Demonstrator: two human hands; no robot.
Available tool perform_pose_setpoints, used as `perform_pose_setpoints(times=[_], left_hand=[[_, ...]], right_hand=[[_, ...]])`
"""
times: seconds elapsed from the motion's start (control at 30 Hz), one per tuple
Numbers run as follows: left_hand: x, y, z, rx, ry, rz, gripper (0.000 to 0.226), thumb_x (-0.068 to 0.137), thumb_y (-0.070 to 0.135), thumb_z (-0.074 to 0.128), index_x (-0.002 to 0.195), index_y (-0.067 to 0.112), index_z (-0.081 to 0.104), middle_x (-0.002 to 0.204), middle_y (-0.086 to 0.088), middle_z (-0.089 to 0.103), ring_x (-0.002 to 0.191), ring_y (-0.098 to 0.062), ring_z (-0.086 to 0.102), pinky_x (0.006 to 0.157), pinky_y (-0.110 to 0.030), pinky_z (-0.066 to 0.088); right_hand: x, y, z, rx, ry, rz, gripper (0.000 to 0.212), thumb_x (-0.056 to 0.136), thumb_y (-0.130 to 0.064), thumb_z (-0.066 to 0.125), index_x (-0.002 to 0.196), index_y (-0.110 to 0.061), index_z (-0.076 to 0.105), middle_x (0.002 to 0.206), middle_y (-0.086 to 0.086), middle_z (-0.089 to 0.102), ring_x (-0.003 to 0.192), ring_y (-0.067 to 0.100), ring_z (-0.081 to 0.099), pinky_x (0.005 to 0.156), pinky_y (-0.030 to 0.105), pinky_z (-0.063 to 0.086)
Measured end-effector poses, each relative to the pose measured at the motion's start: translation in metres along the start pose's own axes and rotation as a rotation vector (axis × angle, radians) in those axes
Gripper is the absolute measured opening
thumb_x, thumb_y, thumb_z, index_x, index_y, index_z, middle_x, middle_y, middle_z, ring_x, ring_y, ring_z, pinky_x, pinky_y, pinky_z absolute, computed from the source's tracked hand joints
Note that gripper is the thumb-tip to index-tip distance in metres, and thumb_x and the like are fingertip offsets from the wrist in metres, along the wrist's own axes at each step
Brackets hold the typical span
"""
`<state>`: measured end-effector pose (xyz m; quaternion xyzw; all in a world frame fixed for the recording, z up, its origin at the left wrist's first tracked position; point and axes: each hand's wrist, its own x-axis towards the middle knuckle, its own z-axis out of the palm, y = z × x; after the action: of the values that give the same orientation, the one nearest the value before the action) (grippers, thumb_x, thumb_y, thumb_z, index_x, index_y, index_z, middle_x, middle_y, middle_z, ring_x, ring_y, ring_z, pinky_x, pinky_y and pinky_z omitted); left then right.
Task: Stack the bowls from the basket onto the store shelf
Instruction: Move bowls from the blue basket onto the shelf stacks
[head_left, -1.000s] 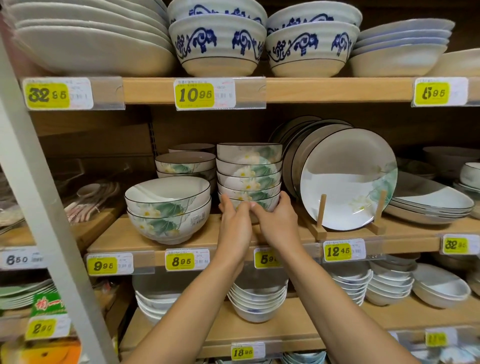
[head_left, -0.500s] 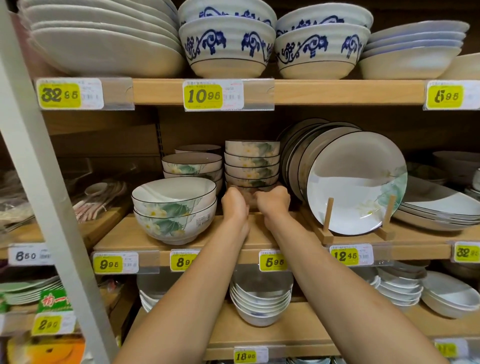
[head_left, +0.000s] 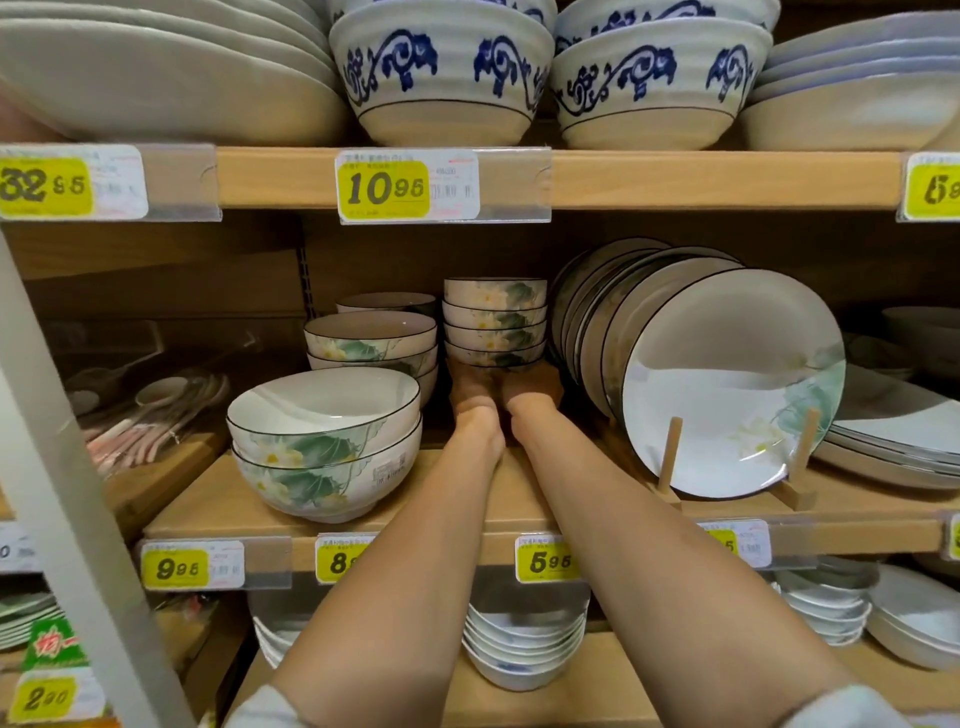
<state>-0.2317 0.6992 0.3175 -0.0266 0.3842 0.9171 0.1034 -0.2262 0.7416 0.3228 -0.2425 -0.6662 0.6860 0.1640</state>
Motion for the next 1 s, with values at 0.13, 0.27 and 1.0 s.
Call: perform_pose_setpoints(times=[0.13,0.27,1.0], left_hand=[[0.021,0.006,0.004,-0.027,0.01,0.058,0.053,0.103,0.04,0.028,0.144,0.009,0.041,0.147,-0.013,0.044,0.132,-0.031,0.045,0.11,-0.042,0.037],[0.036,0.004,0.006,-0.115,-0.033,0.073,0.049,0.103,0.036,0.031,0.141,0.008,0.044,0.144,-0.016,0.047,0.129,-0.032,0.047,0.104,-0.038,0.04],[0.095,-0.007,0.018,-0.159,-0.12,0.082,0.05,0.104,0.036,0.026,0.14,0.007,0.047,0.141,-0.019,0.05,0.129,-0.033,0.048,0.106,-0.039,0.039]], right_hand=[[0.016,0.0,0.008,-0.13,0.17,-0.22,0.037,0.09,-0.019,0.064,0.124,-0.006,0.062,0.125,0.014,0.064,0.114,0.031,0.06,0.098,0.04,0.05],[0.03,0.0,0.013,-0.08,0.177,-0.243,0.039,0.087,-0.013,0.067,0.124,-0.005,0.062,0.124,0.015,0.065,0.113,0.03,0.061,0.097,0.041,0.051],[0.09,0.003,0.03,0.142,0.167,-0.218,0.046,0.087,-0.009,0.066,0.133,-0.012,0.057,0.133,0.012,0.059,0.125,0.028,0.054,0.107,0.04,0.042]])
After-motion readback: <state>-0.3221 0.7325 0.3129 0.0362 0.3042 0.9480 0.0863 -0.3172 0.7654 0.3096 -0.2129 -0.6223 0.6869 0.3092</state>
